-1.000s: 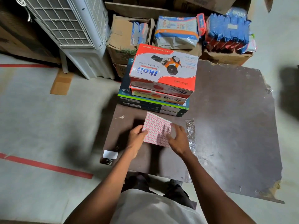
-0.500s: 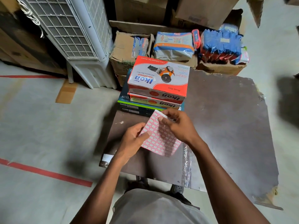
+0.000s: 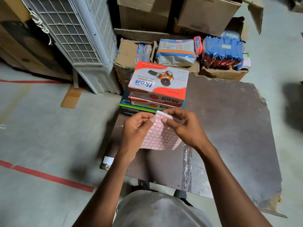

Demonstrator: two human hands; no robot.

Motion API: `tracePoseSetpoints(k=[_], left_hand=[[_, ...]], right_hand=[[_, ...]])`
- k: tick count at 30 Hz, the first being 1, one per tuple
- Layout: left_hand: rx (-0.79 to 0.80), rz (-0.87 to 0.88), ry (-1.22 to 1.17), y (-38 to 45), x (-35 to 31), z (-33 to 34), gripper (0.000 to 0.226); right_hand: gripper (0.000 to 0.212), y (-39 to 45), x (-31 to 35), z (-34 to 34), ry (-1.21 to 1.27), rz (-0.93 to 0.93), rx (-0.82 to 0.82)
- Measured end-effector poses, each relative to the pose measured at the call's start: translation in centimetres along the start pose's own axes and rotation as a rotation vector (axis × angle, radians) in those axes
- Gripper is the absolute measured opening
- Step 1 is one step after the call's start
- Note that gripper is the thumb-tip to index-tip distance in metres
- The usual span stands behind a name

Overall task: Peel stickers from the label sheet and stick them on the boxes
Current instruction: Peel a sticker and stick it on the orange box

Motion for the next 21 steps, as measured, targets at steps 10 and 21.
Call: tracePoseSetpoints(k=[10,21], left_hand=[[-0.019,-0.139,-0.231,-1.0,-1.3,1.0,0.012],[-0.008,-0.003,-0.174,-1.7,-3.4,1.2,0.016]], right_hand=[[0.012,-3.0,2.7,0.3,-0.333,-0.505,-0.411],[0.007,-3.5,3.9,0.2,-0.113,-0.478,-0.318]])
Point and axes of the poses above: each hand's wrist, its own y-axis towards the middle knuckle, its own z-axis out of the palm, x = y × z, the point moved 3 cm from there along y, towards the middle knuckle, and after that the axes turned 2 degrees about y, right-handed, at the moved point
